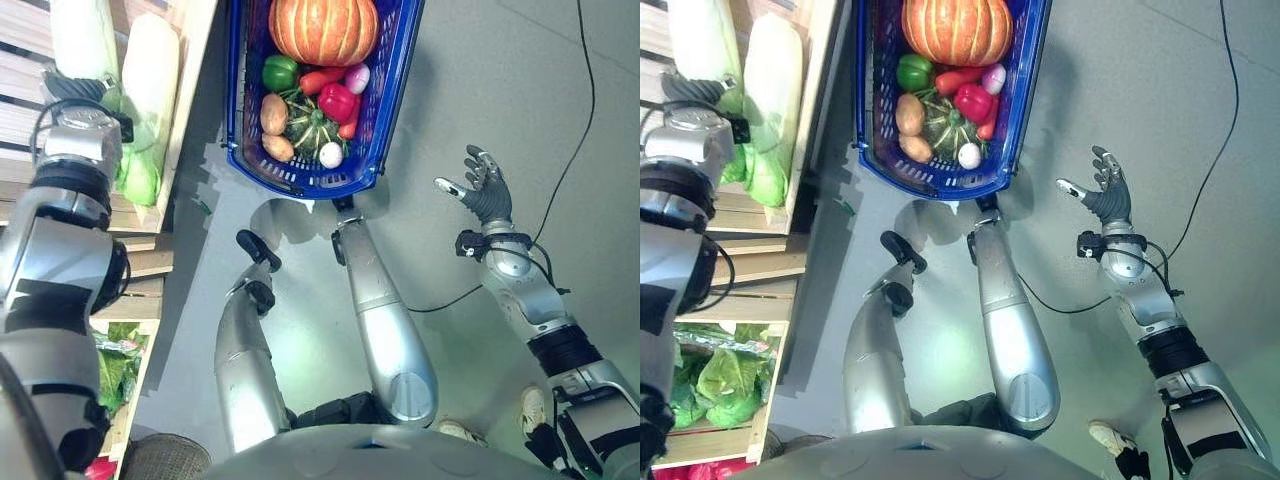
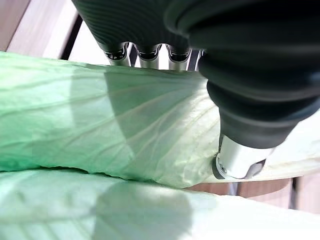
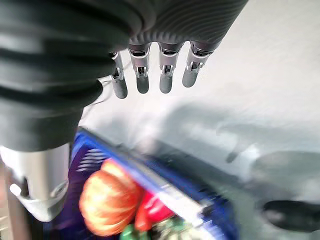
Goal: Pick up fruits and vegetables into the basket
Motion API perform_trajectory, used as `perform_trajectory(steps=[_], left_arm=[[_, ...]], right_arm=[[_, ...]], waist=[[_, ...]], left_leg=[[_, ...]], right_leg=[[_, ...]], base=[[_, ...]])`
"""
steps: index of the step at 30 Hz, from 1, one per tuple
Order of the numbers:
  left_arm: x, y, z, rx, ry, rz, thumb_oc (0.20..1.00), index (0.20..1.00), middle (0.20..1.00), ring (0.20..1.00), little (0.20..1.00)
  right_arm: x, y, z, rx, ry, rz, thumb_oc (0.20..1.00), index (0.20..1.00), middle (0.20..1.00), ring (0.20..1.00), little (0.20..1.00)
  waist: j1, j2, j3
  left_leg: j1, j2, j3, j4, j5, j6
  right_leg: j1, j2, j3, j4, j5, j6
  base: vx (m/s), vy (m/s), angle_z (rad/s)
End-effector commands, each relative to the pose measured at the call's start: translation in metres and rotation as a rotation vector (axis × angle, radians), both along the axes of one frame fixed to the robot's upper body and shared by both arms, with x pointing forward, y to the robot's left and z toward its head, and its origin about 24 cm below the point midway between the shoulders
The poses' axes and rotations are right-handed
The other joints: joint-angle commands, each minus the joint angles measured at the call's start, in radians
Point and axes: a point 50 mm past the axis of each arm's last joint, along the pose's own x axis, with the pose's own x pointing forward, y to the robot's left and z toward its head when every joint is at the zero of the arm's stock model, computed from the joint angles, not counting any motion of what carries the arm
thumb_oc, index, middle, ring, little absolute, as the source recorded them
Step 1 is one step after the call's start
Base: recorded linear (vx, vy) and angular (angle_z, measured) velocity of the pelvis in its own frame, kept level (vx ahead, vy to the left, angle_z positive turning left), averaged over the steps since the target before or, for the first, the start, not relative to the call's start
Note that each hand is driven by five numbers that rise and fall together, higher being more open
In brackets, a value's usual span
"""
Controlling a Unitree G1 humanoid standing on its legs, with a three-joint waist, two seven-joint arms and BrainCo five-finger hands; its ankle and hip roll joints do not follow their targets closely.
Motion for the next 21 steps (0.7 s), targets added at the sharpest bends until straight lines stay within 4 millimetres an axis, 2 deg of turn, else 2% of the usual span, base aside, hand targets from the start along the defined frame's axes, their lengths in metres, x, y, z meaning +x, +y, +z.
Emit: perform_trajectory(steps=[1,8,12,13,15,20,21], left_arm=[[-0.007,-0.013,-0.061,-0.076,0.064,-0.05,0.2,0.2,0.2,0.2,0.2],[-0.023,-0.004,-0.065,-0.003,-0.055,-0.089,0.2,0.2,0.2,0.2,0.2],[-0.034,-0.011,-0.069,0.071,-0.134,-0.15,0.2,0.2,0.2,0.2,0.2],[-0.036,-0.016,-0.068,0.1,-0.16,-0.172,0.2,0.2,0.2,0.2,0.2],[-0.04,-0.019,-0.068,0.117,-0.193,-0.189,0.2,0.2,0.2,0.2,0.2],[-0.044,-0.033,-0.047,0.214,-0.305,-0.275,0.2,0.2,0.2,0.2,0.2],[-0.044,-0.033,-0.047,0.214,-0.305,-0.275,0.2,0.2,0.2,0.2,0.2]], right_arm=[[-0.011,0.003,0.014,-0.01,-0.115,0.061,1.0,1.0,1.0,1.0,1.0],[-0.02,0.01,0.046,-0.049,-0.256,0.219,1.0,1.0,1.0,1.0,1.0],[-0.017,0.018,0.072,-0.047,-0.342,0.314,1.0,1.0,1.0,1.0,1.0],[-0.015,0.023,0.083,-0.039,-0.376,0.335,1.0,1.0,1.0,1.0,1.0],[-0.013,0.029,0.092,-0.024,-0.398,0.367,1.0,1.0,1.0,1.0,1.0],[-0.006,0.055,0.113,0.058,-0.439,0.445,1.0,1.0,1.0,1.0,1.0],[-0.006,0.055,0.113,0.058,-0.439,0.445,1.0,1.0,1.0,1.0,1.0]], waist=[[0.018,-0.048,-0.019],[0.067,-0.034,-0.019],[0.117,-0.021,-0.019],[0.136,-0.019,-0.019],[0.153,-0.018,-0.019],[0.213,-0.022,-0.019],[0.213,-0.022,-0.019]], left_leg=[[-0.009,-0.014,0.003,0.057,-0.038,0.0],[0.128,-0.028,-0.011,0.011,-0.037,0.001],[0.213,-0.042,-0.027,-0.009,-0.043,0.008],[0.22,-0.044,-0.023,-0.023,-0.017,0.02],[0.235,-0.046,-0.03,-0.024,-0.02,0.022],[0.301,-0.056,-0.058,-0.03,-0.027,0.032],[0.301,-0.056,-0.058,-0.03,-0.027,0.032]], right_leg=[[0.062,-0.021,-0.03,-0.057,-0.022,0.053],[0.209,-0.06,-0.076,-0.098,-0.033,0.061],[0.316,-0.08,-0.111,-0.127,-0.042,0.063],[0.333,-0.084,-0.126,-0.15,-0.011,0.056],[0.358,-0.089,-0.136,-0.154,-0.012,0.056],[0.455,-0.101,-0.17,-0.168,-0.017,0.052],[0.455,-0.101,-0.17,-0.168,-0.017,0.052]], base=[[0.0,0.002,0.1],[-0.01,-0.014,0.12],[-0.03,-0.057,0.12],[-0.09,-0.085,0.12],[-0.05,-0.076,0.15],[-0.01,-0.095,0.2],[0.0,-0.052,0.15]])
